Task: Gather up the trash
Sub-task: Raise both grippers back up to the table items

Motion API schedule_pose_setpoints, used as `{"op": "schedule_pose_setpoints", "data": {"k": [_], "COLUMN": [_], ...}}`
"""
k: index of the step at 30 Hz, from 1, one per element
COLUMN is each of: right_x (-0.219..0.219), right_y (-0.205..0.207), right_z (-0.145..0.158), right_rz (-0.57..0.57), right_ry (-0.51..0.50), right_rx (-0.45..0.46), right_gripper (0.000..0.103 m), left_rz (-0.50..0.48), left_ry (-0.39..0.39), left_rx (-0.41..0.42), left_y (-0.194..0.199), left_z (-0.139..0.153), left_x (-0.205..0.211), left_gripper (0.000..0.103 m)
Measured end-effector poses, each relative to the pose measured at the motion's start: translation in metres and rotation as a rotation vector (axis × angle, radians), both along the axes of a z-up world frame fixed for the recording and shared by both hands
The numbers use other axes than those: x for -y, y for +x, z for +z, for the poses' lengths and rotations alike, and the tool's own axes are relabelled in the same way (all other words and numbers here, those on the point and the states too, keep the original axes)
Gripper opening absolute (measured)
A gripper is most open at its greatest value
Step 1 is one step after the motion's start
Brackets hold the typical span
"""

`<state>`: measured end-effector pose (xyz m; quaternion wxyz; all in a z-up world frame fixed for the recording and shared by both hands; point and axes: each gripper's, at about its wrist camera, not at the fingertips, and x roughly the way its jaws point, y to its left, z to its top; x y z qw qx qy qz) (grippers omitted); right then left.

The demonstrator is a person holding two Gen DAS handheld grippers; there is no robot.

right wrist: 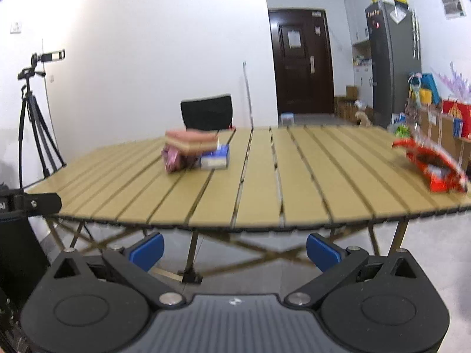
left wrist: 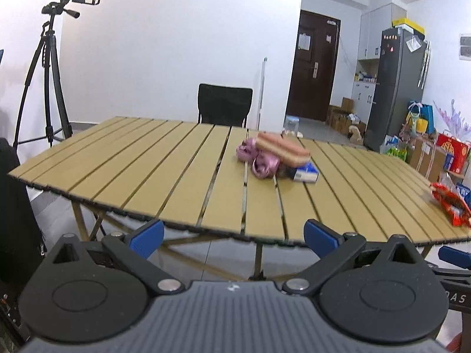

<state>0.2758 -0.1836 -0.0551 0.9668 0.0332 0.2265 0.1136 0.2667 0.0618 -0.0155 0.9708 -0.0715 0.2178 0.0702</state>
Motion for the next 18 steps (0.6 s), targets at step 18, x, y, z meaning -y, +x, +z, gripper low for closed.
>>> {"op": "schedule_pose_setpoints", "data": {"k": [18], "right_x": [-0.007], "right_y": [0.097], "right_z": [0.027], "right_rz": [0.037], "right_ry": [-0.012], "right_rx": [0.034], "right_gripper": [0.103], "left_rz": [0.071], "left_ry": [-0.030], "left_rx": [0.023], "left_y": [0.088], "left_z": [0.027], "left_x": [-0.016], "left_gripper": [0.103]}}
